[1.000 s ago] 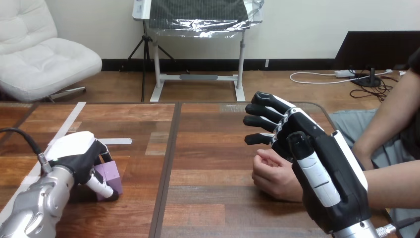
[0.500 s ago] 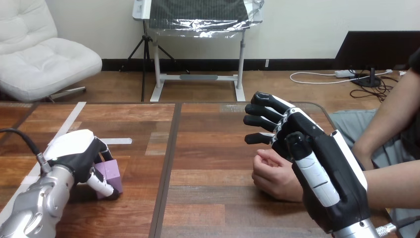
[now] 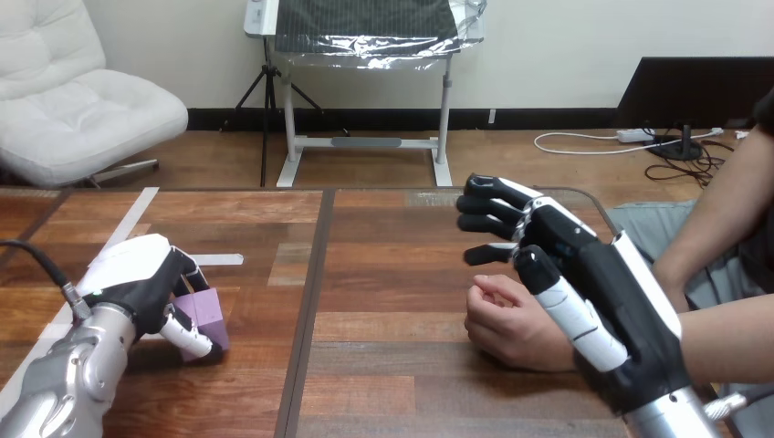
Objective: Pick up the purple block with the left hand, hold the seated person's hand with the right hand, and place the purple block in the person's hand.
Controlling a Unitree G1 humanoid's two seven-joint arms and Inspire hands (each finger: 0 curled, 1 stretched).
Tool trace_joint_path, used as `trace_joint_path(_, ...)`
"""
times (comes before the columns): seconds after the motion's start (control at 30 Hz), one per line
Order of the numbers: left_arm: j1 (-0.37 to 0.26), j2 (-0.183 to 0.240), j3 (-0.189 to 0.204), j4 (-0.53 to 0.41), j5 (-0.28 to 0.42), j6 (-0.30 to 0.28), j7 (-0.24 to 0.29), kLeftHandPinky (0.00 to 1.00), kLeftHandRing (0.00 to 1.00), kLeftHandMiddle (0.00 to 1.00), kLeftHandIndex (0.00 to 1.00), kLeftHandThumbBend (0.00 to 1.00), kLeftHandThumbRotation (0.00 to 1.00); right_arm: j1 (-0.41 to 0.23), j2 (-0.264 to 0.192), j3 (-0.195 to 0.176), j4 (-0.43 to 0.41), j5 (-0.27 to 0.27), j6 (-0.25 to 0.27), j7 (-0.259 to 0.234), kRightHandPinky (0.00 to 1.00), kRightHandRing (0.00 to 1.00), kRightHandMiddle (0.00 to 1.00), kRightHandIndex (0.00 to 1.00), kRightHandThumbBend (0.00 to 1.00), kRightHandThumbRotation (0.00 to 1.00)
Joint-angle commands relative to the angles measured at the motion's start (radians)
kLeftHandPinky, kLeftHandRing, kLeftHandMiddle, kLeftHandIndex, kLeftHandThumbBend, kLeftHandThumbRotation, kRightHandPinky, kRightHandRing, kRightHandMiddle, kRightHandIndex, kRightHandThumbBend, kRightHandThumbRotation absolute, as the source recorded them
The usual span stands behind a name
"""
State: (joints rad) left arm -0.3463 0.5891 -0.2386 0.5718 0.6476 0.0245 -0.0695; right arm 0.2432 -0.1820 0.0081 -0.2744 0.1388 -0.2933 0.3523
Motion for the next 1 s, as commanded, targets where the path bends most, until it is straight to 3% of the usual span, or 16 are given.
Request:
trace_joint_path(0.0,-0.013,0.025,0.036,-0.125,-0.012,0.010,0.011,0.11,0.18,0.30,0.48,0.74,0.00,-0.098,-0.028,-0.042,0.039,-0.024,-0.036,-0.018,0.68,0.80,0.82,0.81,0.74,0.74)
trace_joint_path(0.53,0.085,0.025,0.103,-0.361,-0.059,0.025,-0.005,0.11,0.18,0.29,0.48,0.74,0.00,-0.205,-0.137,-0.121,0.209,-0.096,-0.143,-0.020,0.73,0.84,0.85,0.83,0.69,0.65)
trace_joint_path(0.97,0.152,0.019,0.154,-0.550,-0.091,0.071,-0.045,0.19,0.28,0.39,0.48,0.72,0.00,-0.262,-0.252,-0.157,0.325,-0.142,-0.180,-0.009,0.81,0.87,0.88,0.86,0.74,0.59)
